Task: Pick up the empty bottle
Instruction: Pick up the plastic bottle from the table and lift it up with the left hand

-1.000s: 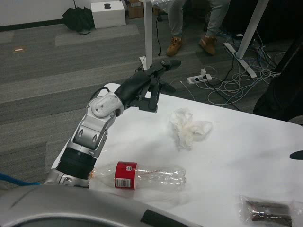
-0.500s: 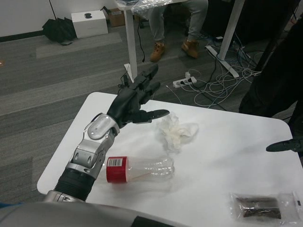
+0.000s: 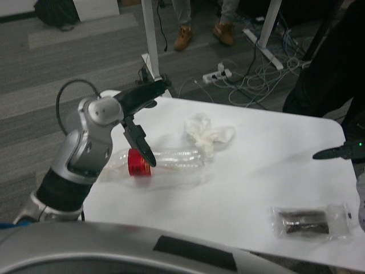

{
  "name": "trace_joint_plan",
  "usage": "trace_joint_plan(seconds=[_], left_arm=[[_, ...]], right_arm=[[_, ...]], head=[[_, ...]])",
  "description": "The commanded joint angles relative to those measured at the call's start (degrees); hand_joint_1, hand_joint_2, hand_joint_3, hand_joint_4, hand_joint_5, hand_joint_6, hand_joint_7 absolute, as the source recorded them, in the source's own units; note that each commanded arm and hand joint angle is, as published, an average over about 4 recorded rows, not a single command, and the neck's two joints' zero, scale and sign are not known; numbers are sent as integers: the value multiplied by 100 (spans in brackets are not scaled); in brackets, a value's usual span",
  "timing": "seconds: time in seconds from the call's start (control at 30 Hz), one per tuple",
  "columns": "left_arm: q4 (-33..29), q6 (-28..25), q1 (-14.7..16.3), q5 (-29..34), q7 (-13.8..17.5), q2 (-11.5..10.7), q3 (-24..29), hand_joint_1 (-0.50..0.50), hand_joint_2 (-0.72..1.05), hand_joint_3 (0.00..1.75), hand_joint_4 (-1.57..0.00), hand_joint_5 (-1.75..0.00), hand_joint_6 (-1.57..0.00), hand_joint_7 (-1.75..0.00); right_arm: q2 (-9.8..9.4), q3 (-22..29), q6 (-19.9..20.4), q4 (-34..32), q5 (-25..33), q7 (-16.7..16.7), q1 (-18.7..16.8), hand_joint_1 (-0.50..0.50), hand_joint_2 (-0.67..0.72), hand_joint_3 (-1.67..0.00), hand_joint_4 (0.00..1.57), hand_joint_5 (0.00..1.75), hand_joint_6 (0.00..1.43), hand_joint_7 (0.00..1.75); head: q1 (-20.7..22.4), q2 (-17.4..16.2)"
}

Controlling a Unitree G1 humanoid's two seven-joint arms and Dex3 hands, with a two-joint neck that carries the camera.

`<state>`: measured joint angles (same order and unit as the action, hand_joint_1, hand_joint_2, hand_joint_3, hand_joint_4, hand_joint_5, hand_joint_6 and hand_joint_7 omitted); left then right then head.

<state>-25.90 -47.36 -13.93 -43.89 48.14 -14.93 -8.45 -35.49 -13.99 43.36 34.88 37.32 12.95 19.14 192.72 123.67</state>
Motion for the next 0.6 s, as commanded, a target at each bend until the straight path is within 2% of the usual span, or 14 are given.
trace_joint_plan(seconds=[0.03,0.1,0.2,0.27,0.4,0.5,0.6], left_arm=[[-104,-389,-213,-377,578,-381,-682,-50,-2,0,0,-51,0,-7],[-93,-496,-292,-566,655,-513,-1067,-50,-2,0,0,-51,0,-7],[-21,-556,-327,-920,670,-739,-1390,-50,-2,0,0,-64,0,-7],[85,-556,-334,-1060,670,-743,-1563,-50,-2,0,0,-72,0,-7],[577,-182,-283,-1895,666,-504,-1829,-50,7,0,0,-77,0,-7],[898,315,-123,-2563,662,-317,-1577,-50,16,0,0,-87,0,-7],[1144,620,-4,-2829,662,-209,-1348,-50,16,0,0,-92,0,-12]], right_arm=[[46,-38,46,181,-26,5,186,-46,47,0,3,0,0,0],[55,-52,41,218,-28,5,208,-46,47,0,3,0,0,0],[59,-52,41,275,-23,5,228,-46,47,0,3,0,0,0],[64,-52,41,295,-23,5,239,-46,47,0,3,0,0,0],[75,-52,30,355,-23,5,257,-46,47,0,3,0,0,0],[77,-52,24,379,-19,5,261,-46,47,0,3,0,0,0],[70,-52,24,396,-15,5,268,-46,47,0,3,0,0,0]], head=[[-26,-98],[-5,-138],[33,-164],[28,-151],[21,-141],[22,-139],[-1,-126]])
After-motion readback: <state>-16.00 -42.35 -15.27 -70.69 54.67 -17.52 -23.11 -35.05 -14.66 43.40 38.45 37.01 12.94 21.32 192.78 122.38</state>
